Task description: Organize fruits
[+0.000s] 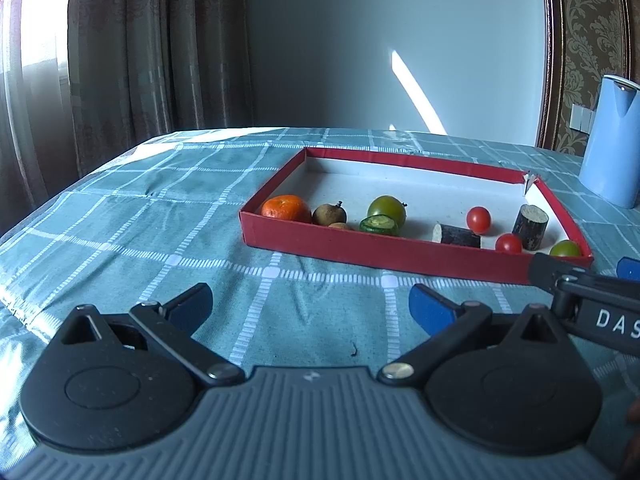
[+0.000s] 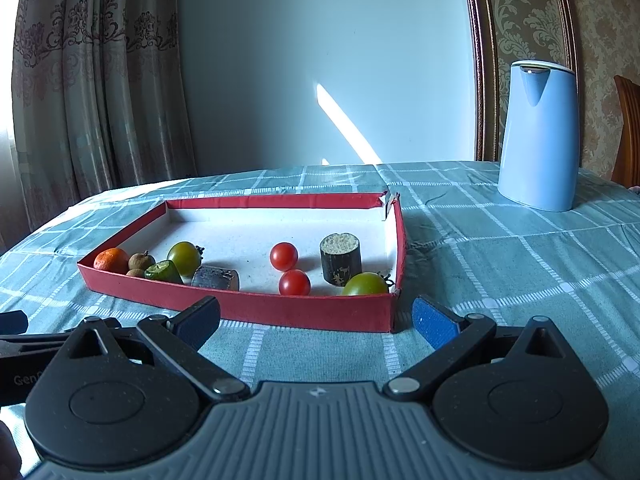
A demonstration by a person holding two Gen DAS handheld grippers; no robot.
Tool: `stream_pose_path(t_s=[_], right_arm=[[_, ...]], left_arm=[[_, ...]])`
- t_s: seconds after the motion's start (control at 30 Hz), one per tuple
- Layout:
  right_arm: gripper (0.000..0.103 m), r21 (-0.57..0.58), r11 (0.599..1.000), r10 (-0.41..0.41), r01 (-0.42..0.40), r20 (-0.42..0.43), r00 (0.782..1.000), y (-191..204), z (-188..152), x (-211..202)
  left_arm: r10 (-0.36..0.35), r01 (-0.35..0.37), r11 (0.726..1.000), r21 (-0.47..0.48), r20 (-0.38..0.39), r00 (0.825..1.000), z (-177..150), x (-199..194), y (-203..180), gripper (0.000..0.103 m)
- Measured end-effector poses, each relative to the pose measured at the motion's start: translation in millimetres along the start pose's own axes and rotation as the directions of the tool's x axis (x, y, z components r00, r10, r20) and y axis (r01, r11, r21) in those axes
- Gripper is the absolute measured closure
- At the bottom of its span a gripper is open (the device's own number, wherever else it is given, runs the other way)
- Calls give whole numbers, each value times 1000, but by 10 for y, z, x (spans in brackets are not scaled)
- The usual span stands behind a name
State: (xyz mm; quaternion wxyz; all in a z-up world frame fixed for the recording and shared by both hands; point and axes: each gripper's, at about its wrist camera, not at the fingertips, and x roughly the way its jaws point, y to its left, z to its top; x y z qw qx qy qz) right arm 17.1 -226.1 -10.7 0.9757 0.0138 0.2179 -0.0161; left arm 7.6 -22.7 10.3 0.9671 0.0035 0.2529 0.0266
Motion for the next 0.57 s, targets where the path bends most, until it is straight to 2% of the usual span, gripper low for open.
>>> stream_pose_path(t_s=[0.57], right_arm=[[0,8,1000,5,-5,8,1000,-10,0,-13]], left_arm=[[-6,6,1000,4,12,1000,2,-19,2,0]])
